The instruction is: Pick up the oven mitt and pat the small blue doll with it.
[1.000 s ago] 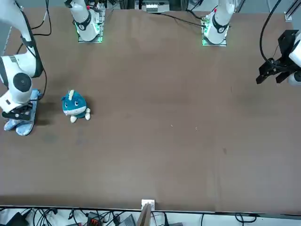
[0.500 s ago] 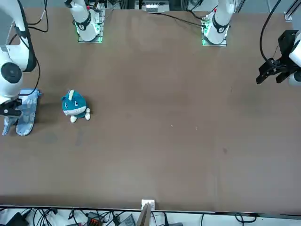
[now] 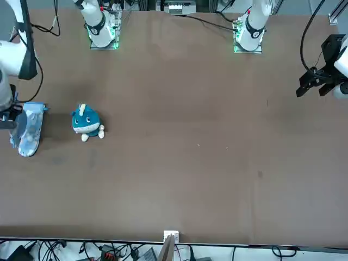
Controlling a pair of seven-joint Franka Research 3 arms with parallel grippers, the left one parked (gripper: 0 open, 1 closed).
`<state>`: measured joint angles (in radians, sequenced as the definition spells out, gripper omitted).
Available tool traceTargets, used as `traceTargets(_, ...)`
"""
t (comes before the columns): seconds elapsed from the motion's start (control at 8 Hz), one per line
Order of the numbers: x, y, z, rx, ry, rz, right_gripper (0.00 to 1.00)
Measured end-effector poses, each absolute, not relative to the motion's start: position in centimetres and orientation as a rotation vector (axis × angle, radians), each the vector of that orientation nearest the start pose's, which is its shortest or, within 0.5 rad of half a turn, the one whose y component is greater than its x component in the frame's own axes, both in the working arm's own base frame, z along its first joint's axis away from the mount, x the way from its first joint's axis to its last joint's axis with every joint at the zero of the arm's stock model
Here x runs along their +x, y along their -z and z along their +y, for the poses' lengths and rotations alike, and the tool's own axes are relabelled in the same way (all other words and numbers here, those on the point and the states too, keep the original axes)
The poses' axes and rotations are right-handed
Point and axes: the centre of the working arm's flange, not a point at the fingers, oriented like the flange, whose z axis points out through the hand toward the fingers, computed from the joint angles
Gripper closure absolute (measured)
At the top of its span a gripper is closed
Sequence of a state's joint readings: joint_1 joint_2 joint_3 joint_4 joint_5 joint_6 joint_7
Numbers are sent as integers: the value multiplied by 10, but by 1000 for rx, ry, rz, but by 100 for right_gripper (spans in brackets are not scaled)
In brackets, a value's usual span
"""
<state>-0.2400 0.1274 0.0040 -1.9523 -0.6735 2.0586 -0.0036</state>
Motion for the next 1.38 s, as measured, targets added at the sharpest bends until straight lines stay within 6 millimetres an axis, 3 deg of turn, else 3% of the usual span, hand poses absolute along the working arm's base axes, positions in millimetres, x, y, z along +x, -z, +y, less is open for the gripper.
traceTargets(0.25,566,-477,-140,2688,187,50,95)
traceTargets(0.5,561,-507,-116,2838,272,-33,95)
traceTargets(1.0,563,-499,-82,2917,338,-66,95)
traceTargets(1.38,584,-476,-24,3017,339,-161,95)
